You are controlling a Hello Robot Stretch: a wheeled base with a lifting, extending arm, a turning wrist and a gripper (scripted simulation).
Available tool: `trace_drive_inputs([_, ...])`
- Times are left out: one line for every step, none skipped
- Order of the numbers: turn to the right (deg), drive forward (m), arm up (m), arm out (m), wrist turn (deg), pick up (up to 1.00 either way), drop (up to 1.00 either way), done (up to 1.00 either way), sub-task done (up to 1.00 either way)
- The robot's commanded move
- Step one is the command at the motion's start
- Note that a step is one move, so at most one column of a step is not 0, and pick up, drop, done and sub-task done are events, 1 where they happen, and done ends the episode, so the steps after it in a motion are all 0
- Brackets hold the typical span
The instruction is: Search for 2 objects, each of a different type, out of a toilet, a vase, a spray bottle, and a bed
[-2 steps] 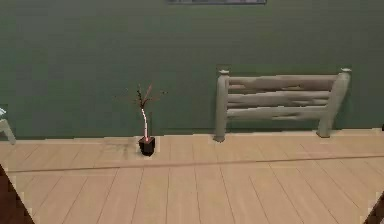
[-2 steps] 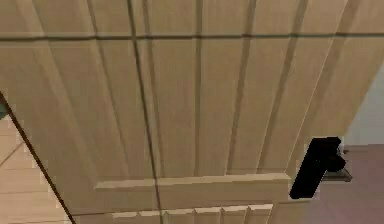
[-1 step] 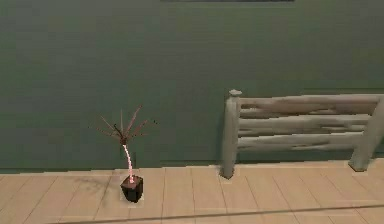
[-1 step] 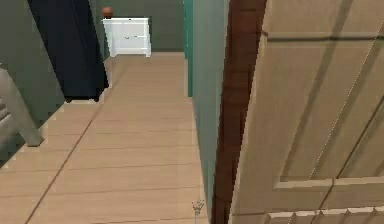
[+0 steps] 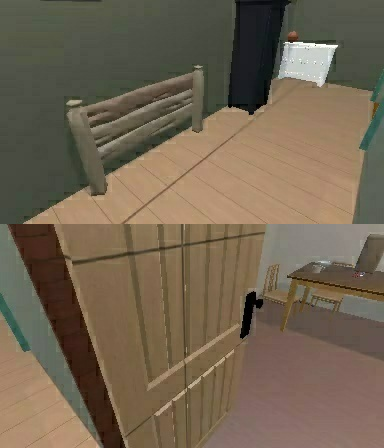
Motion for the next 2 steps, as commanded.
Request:
trace_drive_inputs([12.0,0.0,0.0,0.0,0.0,0.0,0.0,0.0,0.0])
trace_drive_inputs([0.0,0.4,0.0,0.0,0.0,0.0,0.0,0.0,0.0])
